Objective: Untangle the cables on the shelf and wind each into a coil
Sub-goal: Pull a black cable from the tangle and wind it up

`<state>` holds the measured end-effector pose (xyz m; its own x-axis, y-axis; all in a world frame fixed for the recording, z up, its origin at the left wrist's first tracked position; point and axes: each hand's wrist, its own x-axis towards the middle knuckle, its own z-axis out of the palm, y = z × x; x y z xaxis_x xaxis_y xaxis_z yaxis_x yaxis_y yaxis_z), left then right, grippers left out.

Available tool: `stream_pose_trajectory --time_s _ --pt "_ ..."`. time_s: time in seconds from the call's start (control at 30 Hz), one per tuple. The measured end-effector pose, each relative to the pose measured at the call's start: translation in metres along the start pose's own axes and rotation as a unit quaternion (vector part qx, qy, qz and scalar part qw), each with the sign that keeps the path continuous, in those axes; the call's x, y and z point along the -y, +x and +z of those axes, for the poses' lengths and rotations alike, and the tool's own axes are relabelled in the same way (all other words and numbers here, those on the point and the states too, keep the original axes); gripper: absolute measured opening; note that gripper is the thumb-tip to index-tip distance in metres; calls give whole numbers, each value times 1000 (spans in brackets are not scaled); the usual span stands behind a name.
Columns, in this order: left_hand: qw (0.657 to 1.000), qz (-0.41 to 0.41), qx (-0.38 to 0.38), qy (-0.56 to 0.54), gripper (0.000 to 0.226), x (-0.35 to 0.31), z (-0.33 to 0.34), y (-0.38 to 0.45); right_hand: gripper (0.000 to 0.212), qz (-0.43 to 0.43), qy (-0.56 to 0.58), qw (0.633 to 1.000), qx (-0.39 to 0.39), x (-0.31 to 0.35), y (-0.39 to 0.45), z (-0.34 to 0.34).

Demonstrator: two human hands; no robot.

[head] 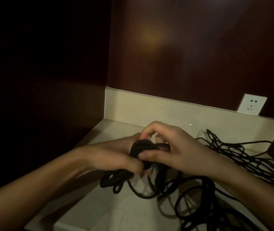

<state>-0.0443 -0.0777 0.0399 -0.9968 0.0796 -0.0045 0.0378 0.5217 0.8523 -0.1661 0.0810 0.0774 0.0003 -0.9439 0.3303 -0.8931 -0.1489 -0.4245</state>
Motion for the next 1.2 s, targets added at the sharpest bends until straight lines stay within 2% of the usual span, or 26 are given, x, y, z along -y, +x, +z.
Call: stream_pose_trajectory --time_s 0.07,0.17,0.2,0.27,0.4,0.47,0.53,0.6,0.67,0.8,0.87,0.93,1.0,1.1,1.13,1.2 --pt "999 2 26 -18 62 -7 -2 -2 25 17 21 999 37 2 -1 1" --pt "999 -13 28 -11 113 -11 -2 -1 27 42 64 996 48 0 -2 0" --pt "999 -18 26 -15 121 -14 -1 -2 27 46 70 995 48 0 -3 1" --pt "999 -30 20 -18 122 -18 0 -4 26 53 86 994 48 -2 -3 3" --pt "998 -45 33 -37 130 -18 -7 0 30 96 190 976 39 -3 -1 1" --pt "995 -55 46 -66 130 -12 -16 4 31 92 189 977 40 -4 1 1" --pt "991 -59 79 -93 121 -10 -21 8 32 85 178 980 37 -6 0 4" --pt "988 -42 118 -87 95 -10 -19 9 31 80 164 983 23 -7 -1 7" --pt "988 -35 126 -86 72 -10 -18 10 28 76 157 985 4 -8 -2 8" --pt "998 -9 36 -59 42 -13 -16 12 25 66 105 992 -17 -13 0 4" --pt "999 10 -31 17 27 -13 -13 9 21 74 106 991 -34 -18 -1 3" --pt "988 31 -115 94 28 -9 -5 4 19 81 104 990 -49 -24 -1 3" --pt "960 72 -219 162 38 -6 9 -2 16 88 111 988 -62 -29 -2 0" --pt "891 134 -353 252 46 6 35 -7 15 95 147 983 -52 -31 -4 -3" --pt "874 147 -384 258 49 12 42 -8 15 93 153 983 -43 -29 -4 -3" --pt "862 181 -412 235 48 22 47 -9 15 85 155 984 -26 -27 -4 -3"
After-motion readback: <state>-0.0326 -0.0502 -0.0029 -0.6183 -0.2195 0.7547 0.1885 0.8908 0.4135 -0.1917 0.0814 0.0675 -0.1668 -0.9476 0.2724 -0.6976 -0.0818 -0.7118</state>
